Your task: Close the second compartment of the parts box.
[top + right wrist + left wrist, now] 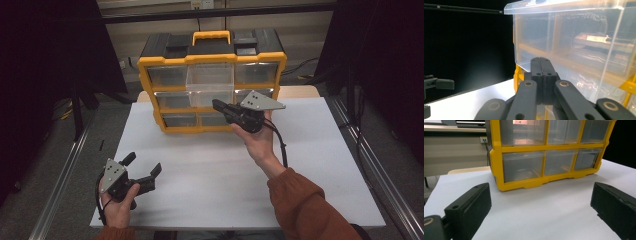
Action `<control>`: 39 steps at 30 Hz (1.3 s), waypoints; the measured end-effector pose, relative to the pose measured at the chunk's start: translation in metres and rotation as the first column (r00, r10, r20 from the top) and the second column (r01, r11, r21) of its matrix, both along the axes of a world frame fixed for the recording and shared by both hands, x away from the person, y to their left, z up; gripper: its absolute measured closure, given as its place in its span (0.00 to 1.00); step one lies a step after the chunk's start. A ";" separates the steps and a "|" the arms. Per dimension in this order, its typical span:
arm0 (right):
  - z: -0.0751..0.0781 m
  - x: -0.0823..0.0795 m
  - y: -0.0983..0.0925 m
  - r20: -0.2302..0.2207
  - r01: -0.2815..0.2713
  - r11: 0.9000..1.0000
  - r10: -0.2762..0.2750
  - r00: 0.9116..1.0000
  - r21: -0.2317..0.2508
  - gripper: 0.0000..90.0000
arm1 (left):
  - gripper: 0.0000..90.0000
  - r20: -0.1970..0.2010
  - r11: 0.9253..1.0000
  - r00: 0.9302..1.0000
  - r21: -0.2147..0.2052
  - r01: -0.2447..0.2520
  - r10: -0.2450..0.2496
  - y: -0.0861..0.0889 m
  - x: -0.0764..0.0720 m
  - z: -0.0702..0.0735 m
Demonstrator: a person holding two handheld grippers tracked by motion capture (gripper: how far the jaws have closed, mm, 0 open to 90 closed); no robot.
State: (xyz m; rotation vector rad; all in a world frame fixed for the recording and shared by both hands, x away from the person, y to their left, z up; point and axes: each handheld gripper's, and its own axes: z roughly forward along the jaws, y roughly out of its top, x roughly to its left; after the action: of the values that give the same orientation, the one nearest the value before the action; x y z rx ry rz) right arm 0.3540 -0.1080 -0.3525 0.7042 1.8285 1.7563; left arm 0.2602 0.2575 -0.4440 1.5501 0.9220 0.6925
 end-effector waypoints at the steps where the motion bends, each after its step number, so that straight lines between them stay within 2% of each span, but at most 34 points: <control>1: 0.000 0.000 0.000 -0.002 0.002 1.000 -0.002 1.000 -0.001 1.00 | 0.04 0.000 1.000 1.000 0.001 -0.001 0.001 0.000 0.000 0.000; 16: 0.003 0.004 -0.001 0.004 0.016 1.000 -0.016 1.000 0.012 1.00 | 0.04 0.001 1.000 1.000 0.002 -0.004 0.004 0.000 0.000 0.000; 21: 0.002 0.005 -0.003 0.010 0.011 1.000 -0.011 1.000 0.002 1.00 | 0.04 0.000 1.000 1.000 -0.005 0.006 -0.006 0.000 0.000 0.000; 24: 0.002 0.006 -0.004 0.014 0.005 1.000 -0.005 1.000 0.005 1.00 | 0.04 -0.001 1.000 1.000 0.012 -0.001 0.001 0.001 0.000 0.000; 39: 0.003 0.010 -0.004 0.011 0.018 1.000 -0.018 1.000 0.014 1.00 | 0.04 0.001 1.000 1.000 0.001 0.002 -0.002 0.000 0.000 0.000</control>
State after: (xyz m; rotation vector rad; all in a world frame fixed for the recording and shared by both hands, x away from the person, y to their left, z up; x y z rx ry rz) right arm 0.3639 -0.1121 -0.3499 0.7128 1.7987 1.7598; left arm 0.2605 0.2579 -0.4438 1.5511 0.9192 0.6930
